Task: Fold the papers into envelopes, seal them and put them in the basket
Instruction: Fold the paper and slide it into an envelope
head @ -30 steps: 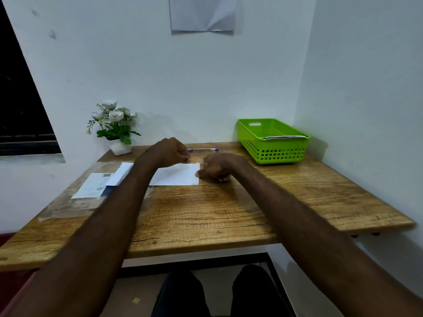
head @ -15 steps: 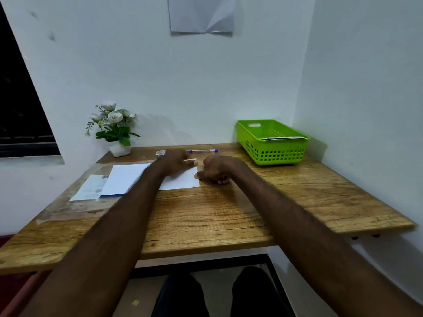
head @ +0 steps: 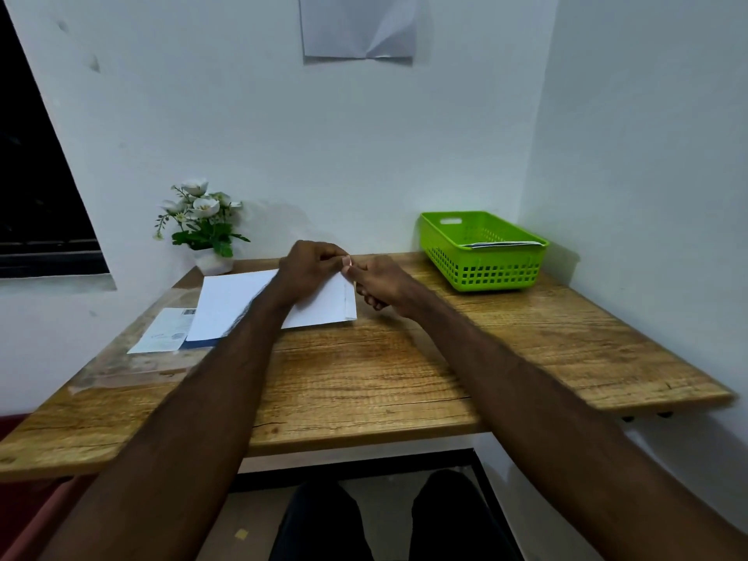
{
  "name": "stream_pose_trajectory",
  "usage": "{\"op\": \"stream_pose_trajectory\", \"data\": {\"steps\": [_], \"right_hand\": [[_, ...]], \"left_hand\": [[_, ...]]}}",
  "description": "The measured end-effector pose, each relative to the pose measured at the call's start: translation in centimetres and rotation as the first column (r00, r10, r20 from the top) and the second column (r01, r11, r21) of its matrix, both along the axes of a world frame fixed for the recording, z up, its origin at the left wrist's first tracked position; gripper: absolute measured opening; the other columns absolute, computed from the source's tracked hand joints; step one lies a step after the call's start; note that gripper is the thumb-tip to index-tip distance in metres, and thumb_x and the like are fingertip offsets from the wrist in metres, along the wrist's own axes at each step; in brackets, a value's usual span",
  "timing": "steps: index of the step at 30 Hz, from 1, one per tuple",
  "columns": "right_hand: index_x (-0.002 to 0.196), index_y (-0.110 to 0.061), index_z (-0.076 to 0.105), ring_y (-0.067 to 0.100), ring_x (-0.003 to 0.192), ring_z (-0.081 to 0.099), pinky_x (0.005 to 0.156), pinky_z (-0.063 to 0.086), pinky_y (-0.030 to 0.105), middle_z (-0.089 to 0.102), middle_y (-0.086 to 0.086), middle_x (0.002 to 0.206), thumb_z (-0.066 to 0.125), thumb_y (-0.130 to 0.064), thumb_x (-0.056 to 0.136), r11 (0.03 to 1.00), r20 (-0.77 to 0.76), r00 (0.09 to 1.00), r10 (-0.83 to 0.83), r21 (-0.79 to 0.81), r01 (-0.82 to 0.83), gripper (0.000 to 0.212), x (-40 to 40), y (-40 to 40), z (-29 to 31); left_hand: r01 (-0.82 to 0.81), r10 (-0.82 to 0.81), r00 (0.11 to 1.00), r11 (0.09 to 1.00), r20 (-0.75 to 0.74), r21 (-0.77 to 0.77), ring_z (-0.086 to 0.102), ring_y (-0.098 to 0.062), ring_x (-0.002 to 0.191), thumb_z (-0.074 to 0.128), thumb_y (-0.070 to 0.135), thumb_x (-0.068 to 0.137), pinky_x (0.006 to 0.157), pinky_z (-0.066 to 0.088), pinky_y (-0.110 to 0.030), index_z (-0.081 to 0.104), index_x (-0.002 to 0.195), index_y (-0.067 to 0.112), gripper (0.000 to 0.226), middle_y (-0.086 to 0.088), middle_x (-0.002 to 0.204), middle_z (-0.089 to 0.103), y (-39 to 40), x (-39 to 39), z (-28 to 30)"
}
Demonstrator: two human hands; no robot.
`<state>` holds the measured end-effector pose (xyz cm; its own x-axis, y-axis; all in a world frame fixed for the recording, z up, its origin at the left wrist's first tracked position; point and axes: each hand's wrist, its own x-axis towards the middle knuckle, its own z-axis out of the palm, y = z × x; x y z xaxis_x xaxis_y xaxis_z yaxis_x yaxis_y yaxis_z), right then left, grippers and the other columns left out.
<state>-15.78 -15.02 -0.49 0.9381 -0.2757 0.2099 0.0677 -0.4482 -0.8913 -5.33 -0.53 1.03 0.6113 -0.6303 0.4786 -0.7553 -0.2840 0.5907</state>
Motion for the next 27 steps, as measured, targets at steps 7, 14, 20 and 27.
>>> {"op": "stream_pose_trajectory", "data": {"steps": [7,14,20,27], "right_hand": [[0.089,-0.011,0.071,0.009,0.044,0.041,0.043,0.036,0.021,0.05,-0.003,0.055,0.071,-0.031,0.095,0.986,-0.217,0.963,0.163,-0.004,-0.168,0.021,-0.4,-0.7,0.9],[0.088,-0.018,0.081,0.01,0.046,0.04,0.045,0.035,0.022,0.048,-0.003,0.054,0.077,-0.031,0.09,0.964,-0.241,0.934,0.264,0.042,-0.261,0.014,-0.7,-1.0,1.3],[0.08,-0.016,0.074,0.011,0.051,0.048,0.046,0.04,0.023,0.057,-0.003,0.06,0.071,-0.03,0.092,0.971,0.045,0.998,0.048,0.233,-0.057,0.018,-0.3,-1.2,1.7],[0.076,-0.019,0.068,0.01,0.044,0.046,0.043,0.039,0.02,0.059,-0.005,0.059,0.067,-0.025,0.093,0.855,0.15,0.962,-0.229,0.502,0.126,0.018,0.3,-1.6,2.3]], "left_hand": [[-0.158,0.164,0.979,0.986,0.124,-0.059,0.065,-0.012,0.105,0.066,0.036,0.096,0.097,0.046,-0.043,0.082,0.099,0.03,0.017,0.011,0.107,0.076,0.6,-0.1,1.2],[-0.218,0.235,0.956,0.969,0.177,-0.113,0.064,-0.02,0.112,0.061,0.034,0.099,0.101,0.044,-0.054,0.081,0.108,0.024,0.024,0.004,0.114,0.075,1.6,0.1,2.8],[-0.376,0.404,0.878,0.914,0.256,-0.153,0.064,-0.024,0.117,0.056,0.041,0.098,0.105,0.044,-0.05,0.079,0.111,0.03,0.028,0.004,0.119,0.076,2.2,-1.2,7.3],[-0.37,0.358,0.924,0.926,-0.133,-0.075,0.067,-0.022,0.087,0.076,0.022,0.086,0.07,0.052,-0.026,0.08,0.093,0.003,0.02,-0.011,0.089,0.075,2.1,-0.2,9.6]]}}
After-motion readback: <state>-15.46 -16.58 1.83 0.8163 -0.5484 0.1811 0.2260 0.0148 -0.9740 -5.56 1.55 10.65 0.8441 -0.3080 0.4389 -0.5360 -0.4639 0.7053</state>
